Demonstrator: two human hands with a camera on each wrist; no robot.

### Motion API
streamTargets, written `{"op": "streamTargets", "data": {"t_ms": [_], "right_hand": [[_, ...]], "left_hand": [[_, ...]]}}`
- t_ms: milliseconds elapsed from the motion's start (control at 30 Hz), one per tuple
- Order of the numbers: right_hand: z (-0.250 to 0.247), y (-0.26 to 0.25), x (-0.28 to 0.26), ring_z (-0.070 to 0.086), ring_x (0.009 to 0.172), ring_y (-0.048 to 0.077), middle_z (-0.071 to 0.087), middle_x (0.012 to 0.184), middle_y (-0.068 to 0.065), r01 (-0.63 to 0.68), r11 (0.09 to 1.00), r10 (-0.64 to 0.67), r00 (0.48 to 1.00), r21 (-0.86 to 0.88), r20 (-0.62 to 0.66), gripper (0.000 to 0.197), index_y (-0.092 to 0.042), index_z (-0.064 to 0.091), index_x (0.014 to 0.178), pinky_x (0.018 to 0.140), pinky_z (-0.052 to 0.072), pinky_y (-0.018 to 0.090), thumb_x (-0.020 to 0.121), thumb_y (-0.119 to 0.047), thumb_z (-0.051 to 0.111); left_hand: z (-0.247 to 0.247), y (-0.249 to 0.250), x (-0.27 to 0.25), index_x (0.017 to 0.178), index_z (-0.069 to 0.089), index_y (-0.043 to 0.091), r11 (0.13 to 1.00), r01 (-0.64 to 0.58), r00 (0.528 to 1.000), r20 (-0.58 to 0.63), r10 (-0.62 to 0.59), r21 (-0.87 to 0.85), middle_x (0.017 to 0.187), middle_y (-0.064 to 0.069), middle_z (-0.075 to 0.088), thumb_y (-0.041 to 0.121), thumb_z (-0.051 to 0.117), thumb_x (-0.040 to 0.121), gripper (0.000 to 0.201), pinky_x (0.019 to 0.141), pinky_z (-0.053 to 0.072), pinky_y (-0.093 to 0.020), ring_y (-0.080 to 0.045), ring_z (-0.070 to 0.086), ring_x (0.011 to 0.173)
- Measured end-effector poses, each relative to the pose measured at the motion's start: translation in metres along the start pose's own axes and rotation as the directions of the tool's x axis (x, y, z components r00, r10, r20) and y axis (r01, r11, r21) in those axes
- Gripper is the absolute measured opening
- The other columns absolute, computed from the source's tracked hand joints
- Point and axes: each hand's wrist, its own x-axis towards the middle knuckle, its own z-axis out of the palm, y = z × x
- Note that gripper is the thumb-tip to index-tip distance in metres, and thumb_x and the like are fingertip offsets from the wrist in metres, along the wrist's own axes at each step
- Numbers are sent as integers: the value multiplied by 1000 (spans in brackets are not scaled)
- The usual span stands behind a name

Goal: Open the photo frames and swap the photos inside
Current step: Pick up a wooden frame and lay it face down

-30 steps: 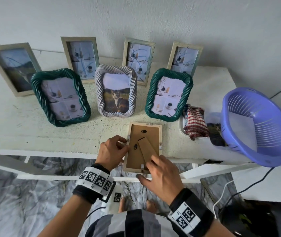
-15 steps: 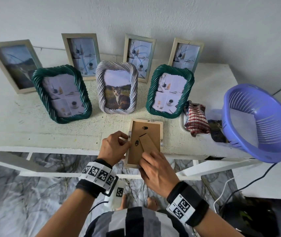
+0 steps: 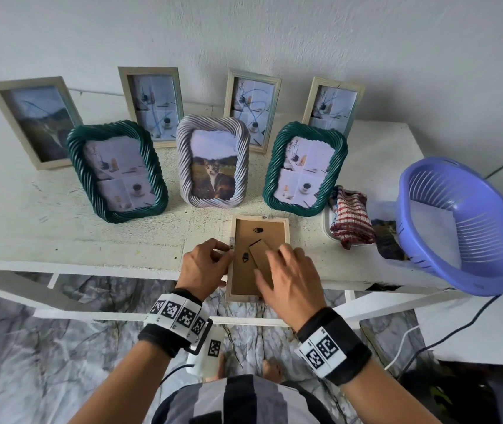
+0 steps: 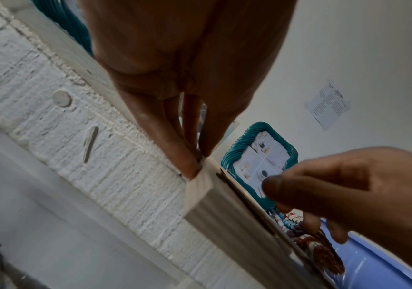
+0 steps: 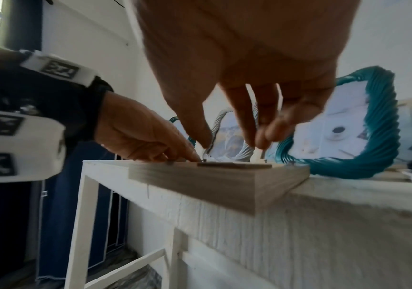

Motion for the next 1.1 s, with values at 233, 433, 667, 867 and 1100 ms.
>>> {"op": "streamTargets", "data": {"t_ms": [233, 433, 667, 867, 1100], "right_hand": [[5, -6, 15, 47, 111, 26, 52, 123, 8, -223, 973, 229, 968, -61, 105, 48, -11, 53, 114, 94, 39, 39, 89, -52, 55], [8, -7, 21, 51, 100, 25, 56, 108, 8, -264, 964, 264, 965, -22, -11, 48, -8, 56, 108, 85, 44, 38, 82, -49, 57], [-9, -2, 16, 51, 96, 22, 54, 107, 10, -240, 971, 240, 970, 5, -33, 44, -6, 56, 108, 81, 48, 32, 83, -41, 58], [-20, 7, 9, 47, 88, 18, 49, 94, 2, -175, 945, 210, 972, 277, -103, 37, -13, 52, 94, 74, 41, 25, 78, -43, 65], [0, -35, 32, 52, 95, 17, 55, 104, 2, -31, 913, 46, 999, 407, -29, 47, -13, 54, 110, 81, 48, 29, 83, -50, 60]], "left_hand": [[-1, 2, 3, 91, 69, 11, 998, 37, 999, -11, -37, -53, 72, -5, 71, 17, 71, 87, 7, 48, 58, -29, -12, 71, 62], [0, 0, 4, 90, 70, 12, 998, 38, 999, -12, -39, -59, 70, -5, 71, 17, 72, 87, 6, 49, 58, -30, -11, 70, 60], [2, -1, 7, 91, 70, 11, 998, 43, 999, -11, -43, -54, 71, -5, 72, 18, 71, 87, 8, 52, 60, -33, -14, 71, 61], [-7, 2, -2, 91, 70, 15, 997, -68, 994, -80, 71, 48, 79, 1, 72, 34, 54, 98, 26, 59, 60, -41, -16, 70, 69], [-58, 7, -25, 103, 68, 5, 916, -79, 996, -62, 59, -393, 85, -9, 75, 15, 61, 92, 17, 60, 60, -37, -19, 73, 77]]}}
